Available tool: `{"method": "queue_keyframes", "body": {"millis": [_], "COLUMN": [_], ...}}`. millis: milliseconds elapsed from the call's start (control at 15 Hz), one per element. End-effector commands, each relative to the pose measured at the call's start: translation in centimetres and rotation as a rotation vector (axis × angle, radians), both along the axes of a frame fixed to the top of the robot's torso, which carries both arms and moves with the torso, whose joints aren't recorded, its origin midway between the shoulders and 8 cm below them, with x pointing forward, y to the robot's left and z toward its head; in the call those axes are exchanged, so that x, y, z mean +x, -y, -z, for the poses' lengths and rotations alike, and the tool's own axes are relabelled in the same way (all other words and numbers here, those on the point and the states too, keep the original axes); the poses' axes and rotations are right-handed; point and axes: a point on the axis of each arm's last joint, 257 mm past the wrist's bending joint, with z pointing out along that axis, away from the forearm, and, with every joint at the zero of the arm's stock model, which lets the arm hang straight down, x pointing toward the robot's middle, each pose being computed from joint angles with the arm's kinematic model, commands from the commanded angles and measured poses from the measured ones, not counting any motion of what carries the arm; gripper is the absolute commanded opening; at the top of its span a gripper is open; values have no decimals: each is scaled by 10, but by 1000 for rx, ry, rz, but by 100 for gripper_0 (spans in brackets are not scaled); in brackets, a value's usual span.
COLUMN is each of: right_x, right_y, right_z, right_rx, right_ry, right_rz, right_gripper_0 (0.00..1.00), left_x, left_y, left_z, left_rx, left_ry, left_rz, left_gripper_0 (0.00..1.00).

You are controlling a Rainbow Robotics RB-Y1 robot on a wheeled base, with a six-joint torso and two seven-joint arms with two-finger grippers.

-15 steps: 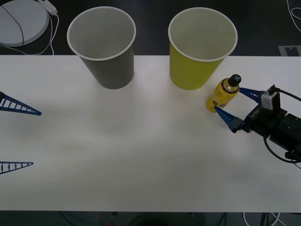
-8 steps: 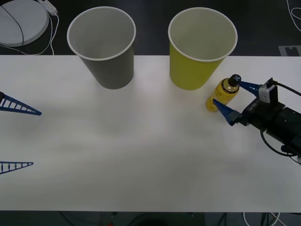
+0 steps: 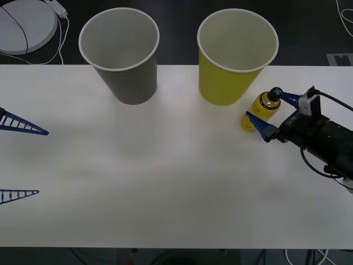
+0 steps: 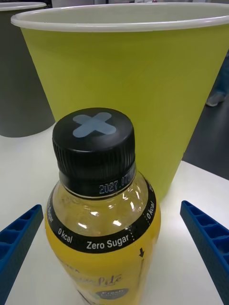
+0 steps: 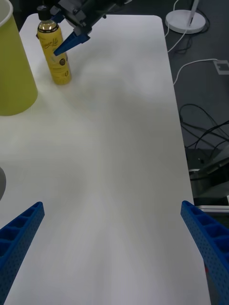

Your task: Put the can into the green bin and the plastic bottle into the gray bin

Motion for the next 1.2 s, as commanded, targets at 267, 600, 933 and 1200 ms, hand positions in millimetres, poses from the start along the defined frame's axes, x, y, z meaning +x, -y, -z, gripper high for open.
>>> {"method": "queue_keyframes", "body": {"millis": [267, 600, 933, 1200], "right_x": [1, 2, 1, 1], "right_y": [-4, -7, -10, -10], "right_z": [4, 2, 1, 0], "right_rx": [-6, 0, 11, 9], "right_ry": [-4, 0, -1, -1], "right_rz": [0, -3, -9, -11], "right_gripper_0": [100, 100, 0, 0], "left_x": [0, 0, 0, 0], "left_y": [0, 0, 0, 0], "left_z": [0, 0, 0, 0], "left_rx": [0, 0, 0, 0], "left_ry": [0, 0, 0, 0], "left_rz": [0, 0, 0, 0], "left_gripper_0": [100, 100, 100, 100]}}
